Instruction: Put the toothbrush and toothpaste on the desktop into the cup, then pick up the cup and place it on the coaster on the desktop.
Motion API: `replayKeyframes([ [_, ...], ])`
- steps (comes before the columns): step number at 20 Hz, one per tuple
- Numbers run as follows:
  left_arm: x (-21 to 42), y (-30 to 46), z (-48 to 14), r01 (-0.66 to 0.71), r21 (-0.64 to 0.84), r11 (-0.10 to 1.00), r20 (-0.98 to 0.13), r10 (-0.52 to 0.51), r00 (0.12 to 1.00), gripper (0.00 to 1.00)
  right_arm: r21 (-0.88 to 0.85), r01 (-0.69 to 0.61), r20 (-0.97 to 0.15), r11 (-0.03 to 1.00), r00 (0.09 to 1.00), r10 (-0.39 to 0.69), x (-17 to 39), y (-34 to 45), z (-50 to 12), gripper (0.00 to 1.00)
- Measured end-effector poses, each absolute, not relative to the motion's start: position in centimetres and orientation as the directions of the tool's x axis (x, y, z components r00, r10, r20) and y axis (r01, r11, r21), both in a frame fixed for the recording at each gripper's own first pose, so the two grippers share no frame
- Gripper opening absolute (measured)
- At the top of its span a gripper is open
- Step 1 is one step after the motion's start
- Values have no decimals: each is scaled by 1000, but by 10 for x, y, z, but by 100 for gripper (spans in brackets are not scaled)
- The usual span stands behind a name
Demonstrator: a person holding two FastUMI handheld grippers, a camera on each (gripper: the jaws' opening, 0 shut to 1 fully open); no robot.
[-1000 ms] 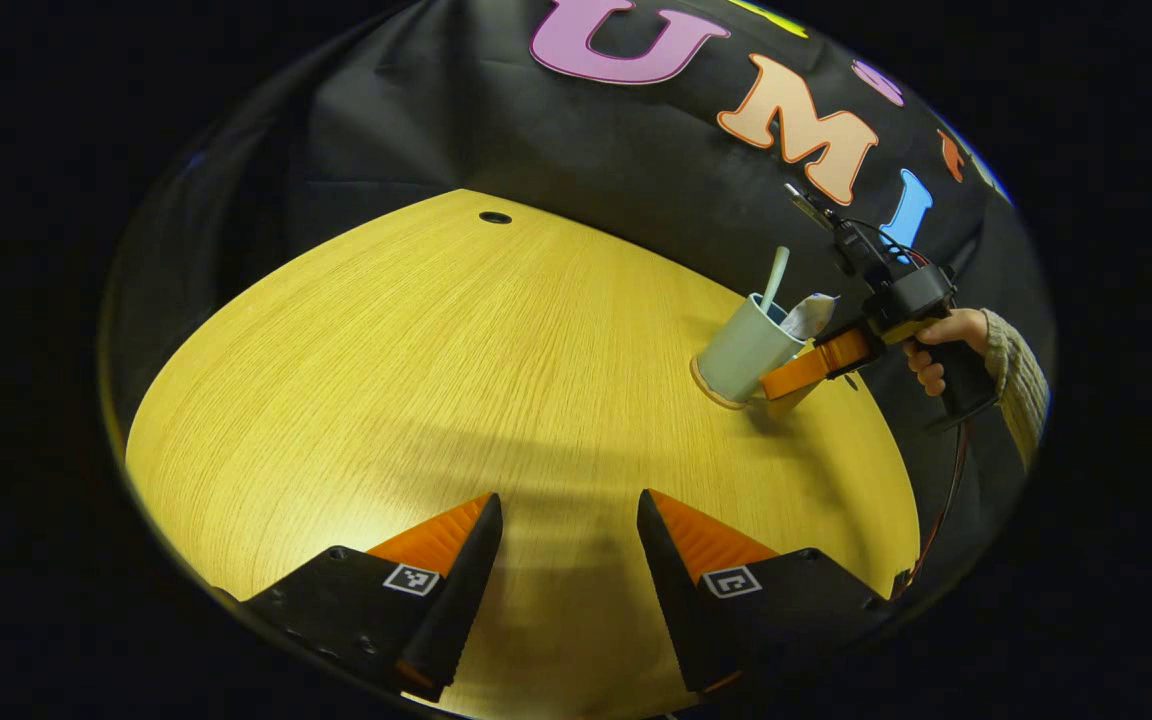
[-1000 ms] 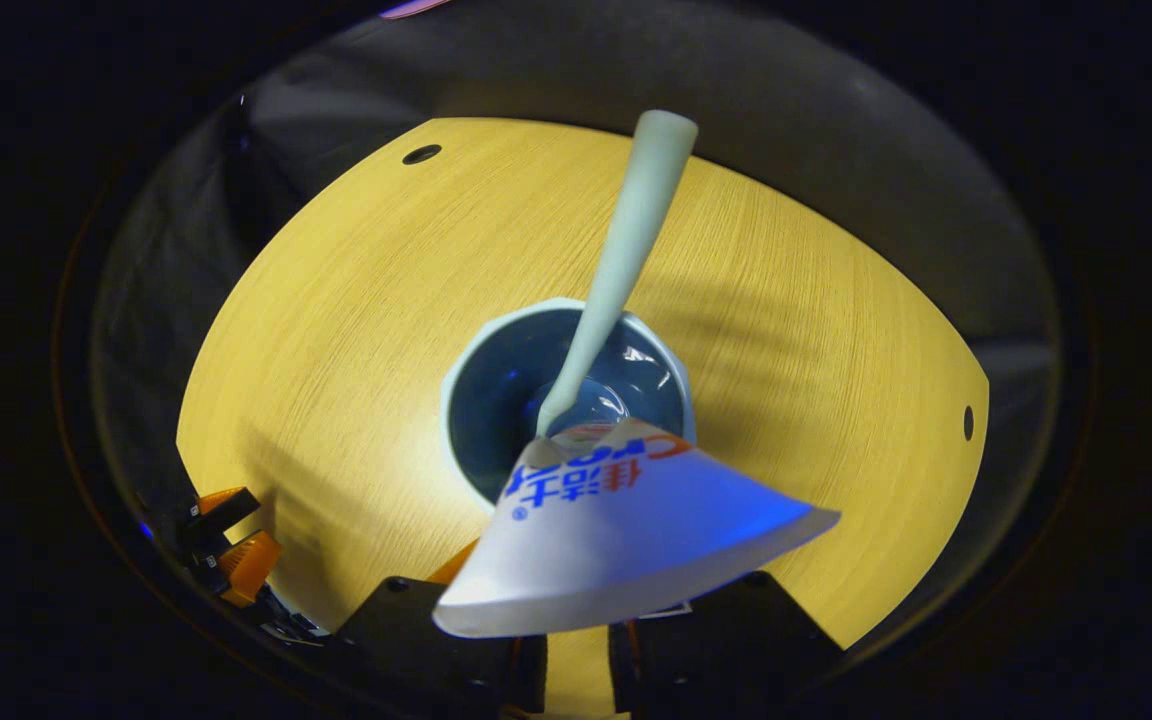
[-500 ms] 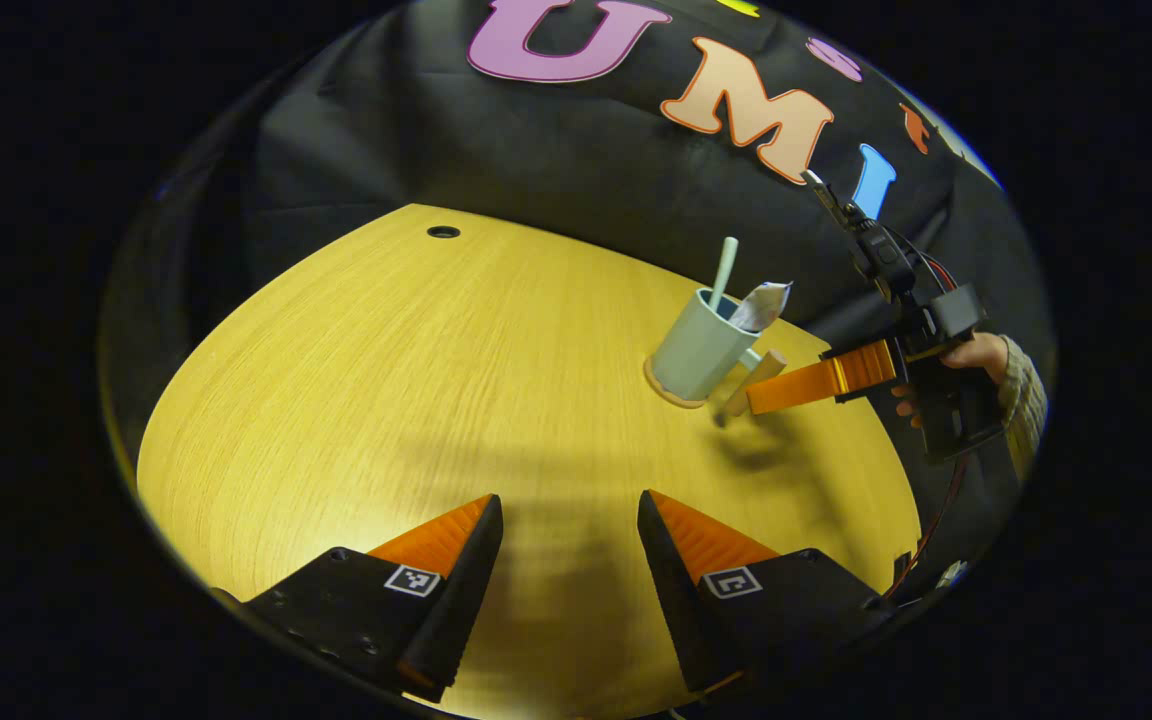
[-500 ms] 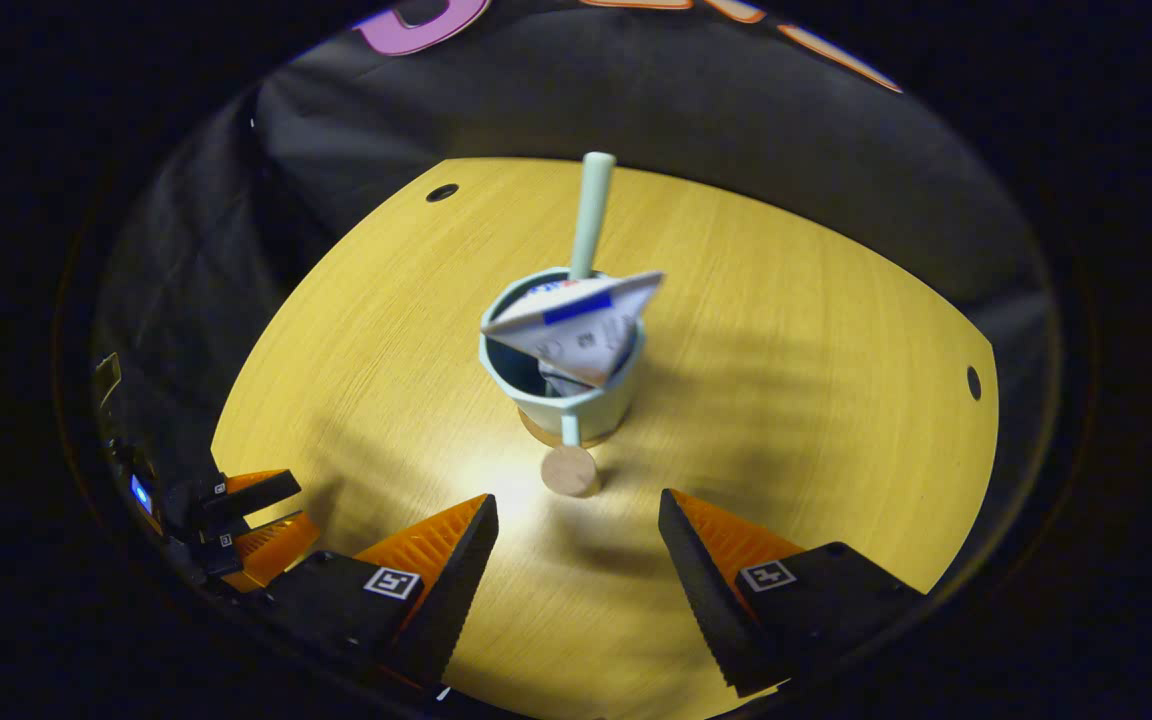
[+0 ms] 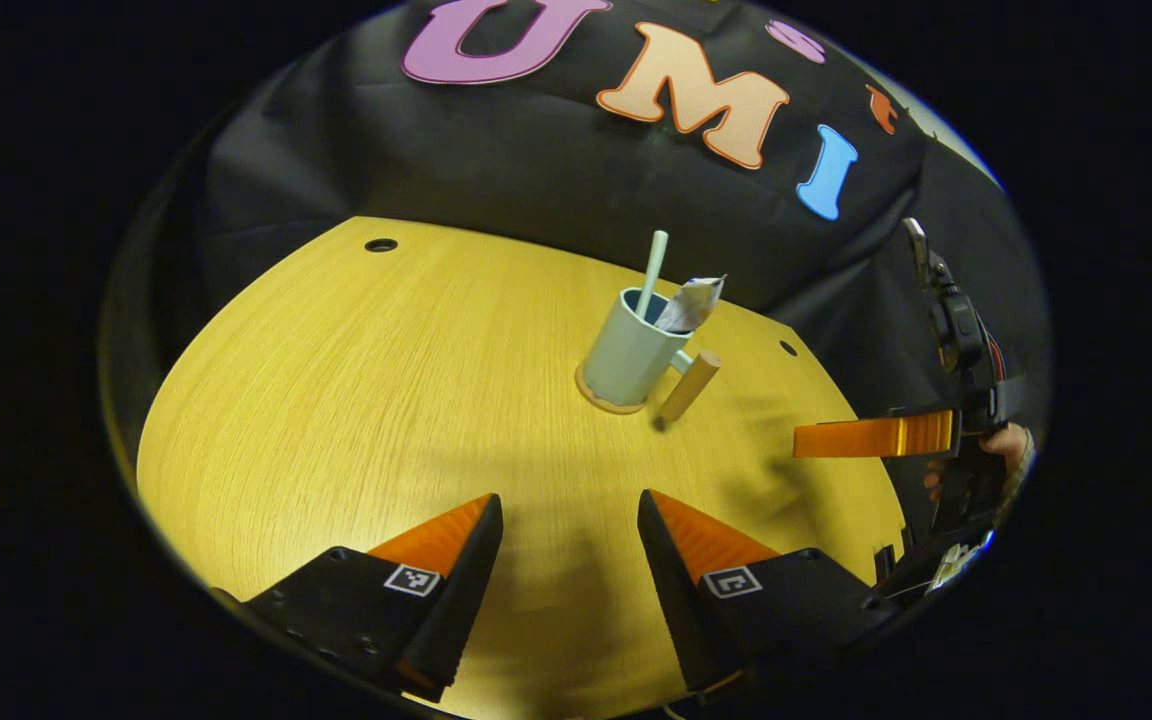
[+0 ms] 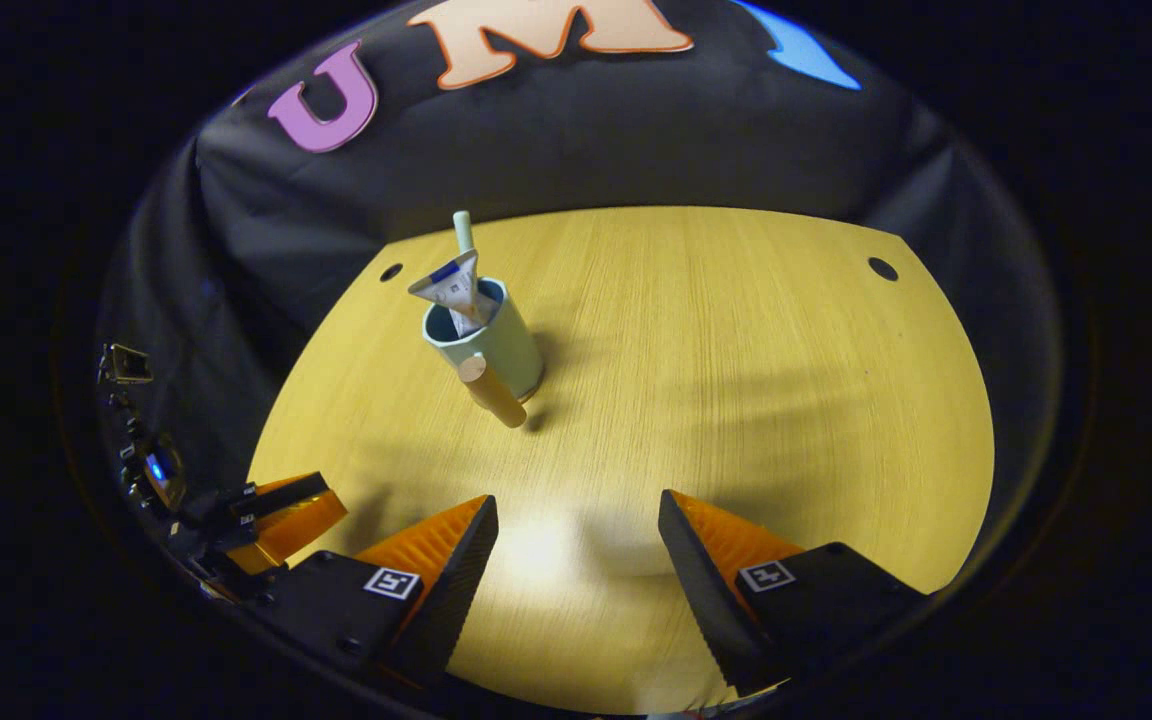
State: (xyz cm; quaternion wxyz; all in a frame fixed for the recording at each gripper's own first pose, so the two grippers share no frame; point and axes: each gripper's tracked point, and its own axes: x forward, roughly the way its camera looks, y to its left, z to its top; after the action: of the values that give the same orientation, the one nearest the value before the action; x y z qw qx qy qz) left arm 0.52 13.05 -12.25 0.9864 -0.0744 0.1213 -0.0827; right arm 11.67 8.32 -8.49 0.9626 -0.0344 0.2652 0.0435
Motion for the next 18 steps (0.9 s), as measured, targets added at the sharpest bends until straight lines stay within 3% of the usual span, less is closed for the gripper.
replayKeyframes([
  [6,1,113,-117,179,-139,974,-230,-207,951,80,6,-14,-400,1000,916,15,81,50,-73,96],
  [16,-6,91,-111,273,-52,961,-245,-277,929,80,100,57,-355,993,935,-18,56,35,-69,100],
  [18,-10,91,-115,288,-55,956,-259,-292,921,80,106,61,-351,992,936,-20,55,40,-69,96],
])
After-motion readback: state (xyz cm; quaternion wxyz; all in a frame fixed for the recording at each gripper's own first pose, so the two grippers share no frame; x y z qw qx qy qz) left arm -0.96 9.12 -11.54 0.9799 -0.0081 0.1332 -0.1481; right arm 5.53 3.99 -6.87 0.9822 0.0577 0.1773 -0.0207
